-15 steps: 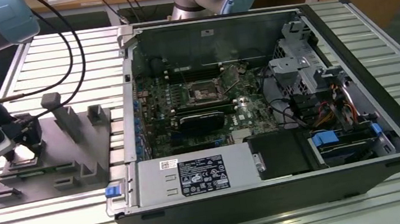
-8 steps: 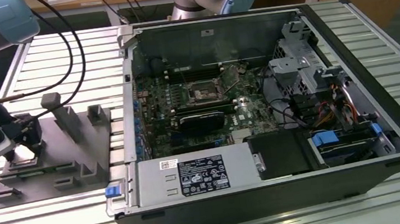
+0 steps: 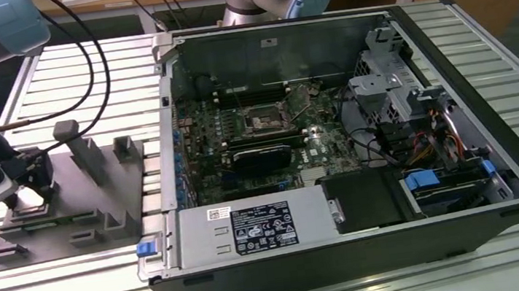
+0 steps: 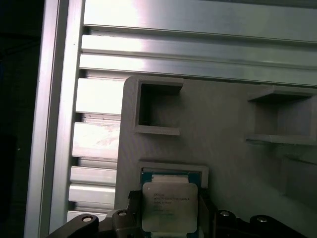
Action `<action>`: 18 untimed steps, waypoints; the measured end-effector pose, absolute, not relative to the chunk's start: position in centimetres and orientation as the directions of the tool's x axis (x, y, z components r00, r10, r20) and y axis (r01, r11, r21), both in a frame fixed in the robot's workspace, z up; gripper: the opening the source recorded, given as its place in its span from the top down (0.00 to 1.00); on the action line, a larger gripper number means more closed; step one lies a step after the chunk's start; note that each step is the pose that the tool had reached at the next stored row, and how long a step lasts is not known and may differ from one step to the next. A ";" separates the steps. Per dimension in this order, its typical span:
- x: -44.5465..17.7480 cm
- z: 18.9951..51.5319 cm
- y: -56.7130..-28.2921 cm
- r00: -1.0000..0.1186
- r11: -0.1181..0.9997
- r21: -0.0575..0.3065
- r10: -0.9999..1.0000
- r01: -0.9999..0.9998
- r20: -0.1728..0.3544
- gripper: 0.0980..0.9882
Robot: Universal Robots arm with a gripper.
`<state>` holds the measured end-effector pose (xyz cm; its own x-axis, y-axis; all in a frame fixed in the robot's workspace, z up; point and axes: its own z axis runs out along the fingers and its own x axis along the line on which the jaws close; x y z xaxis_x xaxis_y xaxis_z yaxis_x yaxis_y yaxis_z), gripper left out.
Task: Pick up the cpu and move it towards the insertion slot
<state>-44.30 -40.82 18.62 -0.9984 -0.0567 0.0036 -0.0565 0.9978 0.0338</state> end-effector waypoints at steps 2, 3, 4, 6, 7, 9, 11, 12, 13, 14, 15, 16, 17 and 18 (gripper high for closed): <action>-44.3 18.6 -40.8 -0.998 0.998 0.034 -0.057 -0.057 0.004 0.50; -44.3 18.6 -40.8 -0.998 0.998 0.034 -0.057 -0.057 0.004 0.50; -44.3 18.7 -40.8 -0.998 0.998 0.034 -0.057 -0.057 0.004 0.50; -44.3 18.7 -40.8 -0.998 0.998 0.034 -0.057 -0.056 0.004 0.50; -44.3 18.8 -40.8 -0.998 0.998 0.034 -0.057 -0.056 0.004 0.50; -44.3 18.9 -40.8 -0.998 0.998 0.034 -0.057 -0.056 0.004 0.50; -44.3 19.1 -40.8 -0.998 0.998 0.034 -0.057 -0.056 0.004 0.50; -44.3 19.3 -40.8 -0.998 0.998 0.034 -0.057 -0.057 0.004 0.50; -44.3 19.4 -40.8 -0.998 0.998 0.034 -0.057 -0.056 0.004 0.50; -44.3 19.5 -40.8 -0.998 0.998 0.034 -0.057 -0.057 0.004 0.50; -44.3 19.7 -40.8 -0.998 0.998 0.034 -0.057 -0.056 0.004 0.50; -44.3 19.9 -40.8 -0.998 0.998 0.034 -0.057 -0.056 0.004 0.50; -44.3 20.1 -40.8 -0.998 0.998 0.034 -0.057 -0.056 0.004 0.50; -44.3 20.2 -40.8 -0.998 0.998 0.034 -0.057 -0.056 0.004 0.50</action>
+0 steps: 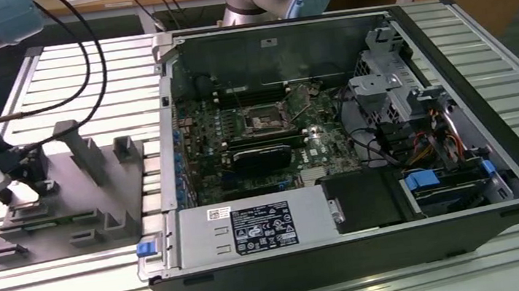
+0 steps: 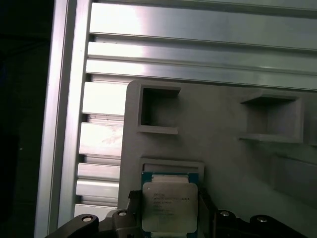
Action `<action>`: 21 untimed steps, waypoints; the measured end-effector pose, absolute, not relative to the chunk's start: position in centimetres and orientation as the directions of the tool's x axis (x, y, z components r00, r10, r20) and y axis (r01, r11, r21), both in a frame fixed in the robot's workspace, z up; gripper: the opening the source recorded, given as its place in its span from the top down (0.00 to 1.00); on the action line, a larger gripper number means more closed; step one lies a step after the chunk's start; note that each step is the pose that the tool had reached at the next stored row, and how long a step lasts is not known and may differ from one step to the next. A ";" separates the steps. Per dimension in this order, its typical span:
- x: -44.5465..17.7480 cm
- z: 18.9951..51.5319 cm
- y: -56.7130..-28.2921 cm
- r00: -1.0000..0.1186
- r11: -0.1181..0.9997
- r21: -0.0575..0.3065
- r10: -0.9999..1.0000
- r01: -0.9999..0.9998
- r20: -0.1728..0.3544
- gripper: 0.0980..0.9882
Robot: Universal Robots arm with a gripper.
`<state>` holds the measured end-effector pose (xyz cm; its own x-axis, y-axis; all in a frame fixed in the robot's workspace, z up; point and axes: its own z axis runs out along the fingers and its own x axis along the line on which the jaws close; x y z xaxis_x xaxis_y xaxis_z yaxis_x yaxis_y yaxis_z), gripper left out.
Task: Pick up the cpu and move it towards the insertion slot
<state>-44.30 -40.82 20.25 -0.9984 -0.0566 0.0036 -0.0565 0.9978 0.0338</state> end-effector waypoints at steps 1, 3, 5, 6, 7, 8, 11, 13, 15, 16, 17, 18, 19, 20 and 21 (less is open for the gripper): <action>-44.3 20.4 -40.8 -0.998 0.998 0.034 -0.057 -0.056 0.004 0.50; -44.3 20.8 -40.8 -0.998 0.998 0.034 -0.057 -0.056 0.004 0.50; -44.3 21.1 -40.8 -0.998 0.998 0.034 -0.057 -0.056 0.004 0.50; -44.3 21.3 -40.8 -0.998 0.998 0.034 -0.057 -0.056 0.004 0.50; -44.3 21.5 -40.8 -0.998 0.998 0.034 -0.057 -0.056 0.004 0.50; -44.3 21.7 -40.8 -0.998 0.998 0.034 -0.057 -0.057 0.004 0.50; -44.3 22.4 -40.8 -0.998 0.998 0.034 -0.057 -0.056 0.004 0.50; -44.3 22.8 -40.8 -0.998 0.998 0.034 -0.057 -0.056 0.004 0.50; -44.3 23.2 -40.8 -0.998 0.998 0.034 -0.057 -0.056 0.003 0.50; -44.3 23.4 -40.8 -0.998 0.998 0.034 -0.057 -0.056 0.003 0.50; -44.3 23.6 -40.8 -0.998 0.998 0.034 -0.056 -0.056 0.004 0.50; -44.3 23.9 -40.8 -0.998 0.998 0.034 -0.056 -0.056 0.004 0.50; -44.3 24.1 -40.8 -0.998 0.998 0.034 -0.056 -0.056 0.004 0.50; -44.3 24.3 -40.8 -0.998 0.998 0.034 -0.056 -0.056 0.004 0.50; -44.3 24.5 -40.8 -0.998 0.998 0.034 -0.056 -0.056 0.004 0.50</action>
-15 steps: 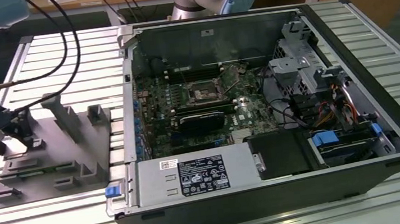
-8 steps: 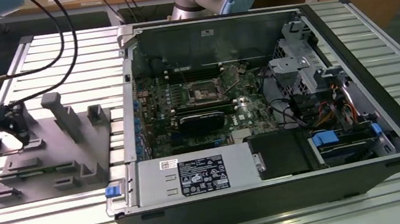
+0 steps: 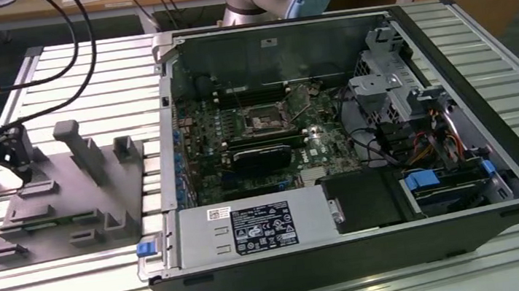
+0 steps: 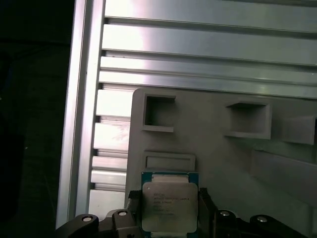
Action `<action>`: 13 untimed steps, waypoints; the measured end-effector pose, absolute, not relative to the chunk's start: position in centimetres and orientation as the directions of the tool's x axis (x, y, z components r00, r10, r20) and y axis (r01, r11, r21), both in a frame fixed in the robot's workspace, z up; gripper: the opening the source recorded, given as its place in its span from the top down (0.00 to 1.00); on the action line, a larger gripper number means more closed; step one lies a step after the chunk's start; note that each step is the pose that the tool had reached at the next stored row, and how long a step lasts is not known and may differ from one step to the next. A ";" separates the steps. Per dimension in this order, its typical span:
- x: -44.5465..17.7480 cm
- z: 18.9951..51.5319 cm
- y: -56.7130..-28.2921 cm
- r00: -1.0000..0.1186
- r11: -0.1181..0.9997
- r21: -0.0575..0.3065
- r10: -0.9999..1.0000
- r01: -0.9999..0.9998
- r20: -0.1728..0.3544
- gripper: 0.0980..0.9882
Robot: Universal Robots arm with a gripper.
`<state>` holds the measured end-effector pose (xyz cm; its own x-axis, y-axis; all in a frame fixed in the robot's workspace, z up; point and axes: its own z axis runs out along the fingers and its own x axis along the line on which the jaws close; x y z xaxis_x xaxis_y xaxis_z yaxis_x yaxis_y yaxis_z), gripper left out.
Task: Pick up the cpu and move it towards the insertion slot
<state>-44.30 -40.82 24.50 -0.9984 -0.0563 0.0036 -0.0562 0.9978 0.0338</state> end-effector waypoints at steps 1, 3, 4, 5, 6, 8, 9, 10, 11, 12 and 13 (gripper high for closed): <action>-44.3 24.7 -40.8 -0.998 0.998 0.034 -0.056 -0.056 0.003 0.50; -44.3 25.1 -40.8 -0.998 0.998 0.034 -0.056 -0.056 0.004 0.50; -44.3 25.3 -40.8 -0.998 0.998 0.034 -0.056 -0.056 0.004 0.50; -44.3 25.6 -40.8 -0.998 0.998 0.034 -0.056 -0.056 0.004 0.50; -44.3 25.8 -40.8 -0.998 0.998 0.034 -0.056 -0.056 0.004 0.50; -44.3 26.2 -40.8 -0.998 0.998 0.034 -0.056 -0.056 0.003 0.50; -44.3 26.4 -40.8 -0.998 0.998 0.034 -0.056 -0.056 0.004 0.50; -44.3 26.6 -40.8 -0.998 0.998 0.034 -0.056 -0.056 0.004 0.50; -44.3 26.8 -40.8 -0.998 0.998 0.034 -0.056 -0.056 0.004 0.50; -44.3 27.1 -40.8 -0.998 0.998 0.034 -0.056 -0.056 0.004 0.50; -44.3 27.3 -40.8 -0.998 0.998 0.034 -0.056 -0.056 0.004 0.50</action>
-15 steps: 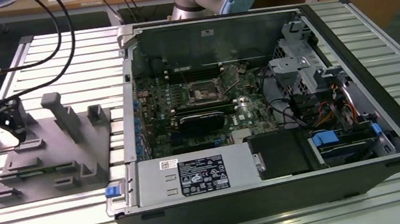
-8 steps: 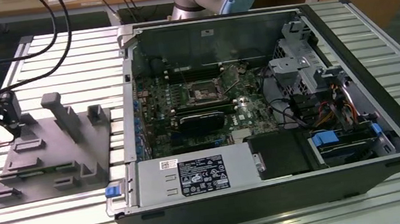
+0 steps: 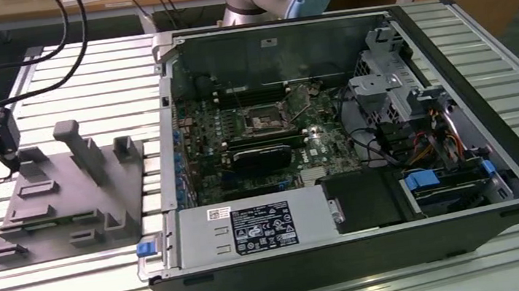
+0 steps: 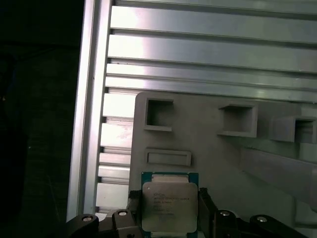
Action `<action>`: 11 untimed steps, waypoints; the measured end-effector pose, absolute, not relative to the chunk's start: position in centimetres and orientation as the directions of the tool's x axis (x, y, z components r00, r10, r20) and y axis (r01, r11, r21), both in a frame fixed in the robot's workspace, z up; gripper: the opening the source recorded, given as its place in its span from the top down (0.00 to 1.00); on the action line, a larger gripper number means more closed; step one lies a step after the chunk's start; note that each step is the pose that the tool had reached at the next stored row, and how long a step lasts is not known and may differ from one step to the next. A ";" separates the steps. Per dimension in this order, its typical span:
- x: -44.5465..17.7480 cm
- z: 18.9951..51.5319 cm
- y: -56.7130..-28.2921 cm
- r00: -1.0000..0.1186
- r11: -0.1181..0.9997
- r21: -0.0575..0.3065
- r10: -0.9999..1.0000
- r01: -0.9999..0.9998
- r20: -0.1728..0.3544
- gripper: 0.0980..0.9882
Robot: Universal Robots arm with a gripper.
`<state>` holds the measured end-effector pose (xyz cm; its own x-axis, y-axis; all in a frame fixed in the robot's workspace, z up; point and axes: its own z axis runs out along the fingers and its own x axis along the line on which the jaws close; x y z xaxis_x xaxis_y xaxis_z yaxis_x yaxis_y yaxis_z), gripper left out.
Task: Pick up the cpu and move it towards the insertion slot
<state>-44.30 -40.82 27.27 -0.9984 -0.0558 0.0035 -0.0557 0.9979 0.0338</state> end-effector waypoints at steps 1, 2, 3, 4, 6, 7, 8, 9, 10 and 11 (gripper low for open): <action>-44.3 27.5 -40.8 -0.998 0.998 0.034 -0.056 -0.056 0.004 0.50; -44.3 27.7 -40.8 -0.998 0.998 0.034 -0.056 -0.056 0.004 0.50; -44.3 27.9 -40.8 -0.998 0.998 0.034 -0.056 -0.056 0.004 0.50; -44.3 28.2 -40.8 -0.998 0.998 0.034 -0.056 -0.056 0.004 0.50; -44.3 28.6 -40.8 -0.998 0.998 0.034 -0.056 -0.056 0.003 0.50; -44.3 28.9 -40.8 -0.998 0.998 0.034 -0.056 -0.056 0.004 0.50; -44.3 29.1 -40.8 -0.998 0.998 0.034 -0.056 -0.055 0.004 0.50; -44.3 29.3 -40.8 -0.998 0.998 0.034 -0.056 -0.055 0.004 0.50; -44.3 29.6 -40.8 -0.998 0.998 0.034 -0.056 -0.055 0.004 0.50; -44.3 29.8 -40.8 -0.998 0.998 0.034 -0.056 -0.055 0.004 0.50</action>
